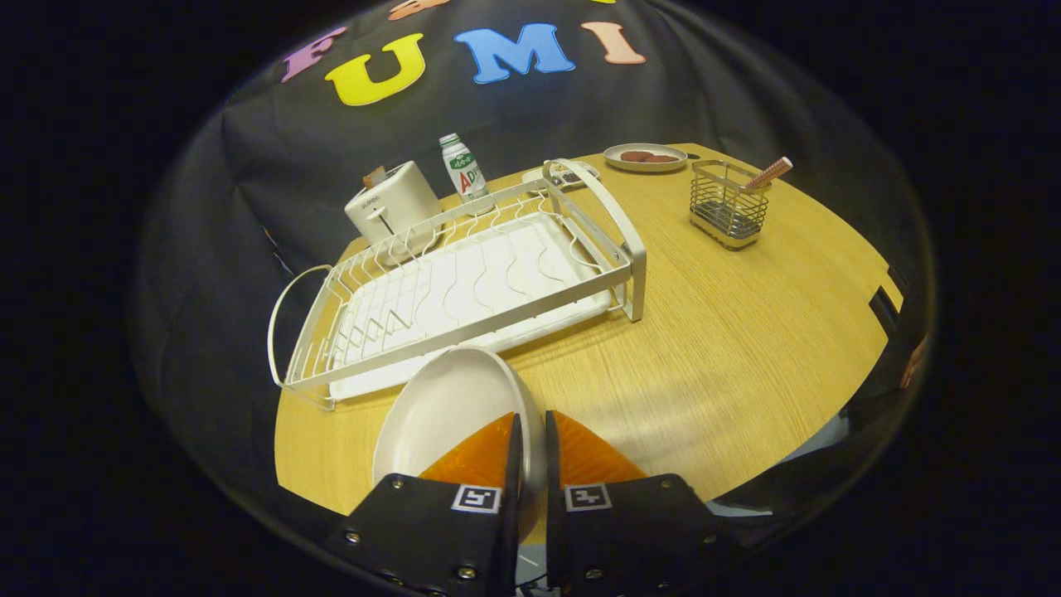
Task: Take the plate from the dish rack, then take the spoon from the basket and place it into the plate.
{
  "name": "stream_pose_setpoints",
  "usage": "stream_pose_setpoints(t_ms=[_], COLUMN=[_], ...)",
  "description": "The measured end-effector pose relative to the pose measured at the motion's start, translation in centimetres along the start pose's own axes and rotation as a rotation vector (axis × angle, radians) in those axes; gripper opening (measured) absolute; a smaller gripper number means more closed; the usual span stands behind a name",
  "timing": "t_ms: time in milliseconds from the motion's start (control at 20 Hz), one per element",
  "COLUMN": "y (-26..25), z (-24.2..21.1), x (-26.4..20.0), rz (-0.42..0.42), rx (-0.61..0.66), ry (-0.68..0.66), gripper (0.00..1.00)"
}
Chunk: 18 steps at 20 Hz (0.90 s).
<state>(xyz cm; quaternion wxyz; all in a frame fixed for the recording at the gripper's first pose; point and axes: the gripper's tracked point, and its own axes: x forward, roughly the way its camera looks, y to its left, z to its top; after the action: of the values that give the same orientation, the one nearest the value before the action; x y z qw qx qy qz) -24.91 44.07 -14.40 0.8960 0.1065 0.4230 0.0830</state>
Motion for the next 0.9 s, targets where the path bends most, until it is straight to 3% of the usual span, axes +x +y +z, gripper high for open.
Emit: stream_pose_setpoints(t_ms=[150, 550, 750, 900], y=[0.3, -1.1, -3.0, -5.6], z=[0.5, 5.7, 9.5, 12.0], x=[0.6, -1.4, -3.1, -4.1], rz=[0.029, 0.0, -0.055, -0.15], rx=[-0.018, -0.022, -0.028, -0.029], ry=[-0.015, -0.134, -0.214, -0.258], gripper=[0.15, 0.16, 0.16, 0.15])
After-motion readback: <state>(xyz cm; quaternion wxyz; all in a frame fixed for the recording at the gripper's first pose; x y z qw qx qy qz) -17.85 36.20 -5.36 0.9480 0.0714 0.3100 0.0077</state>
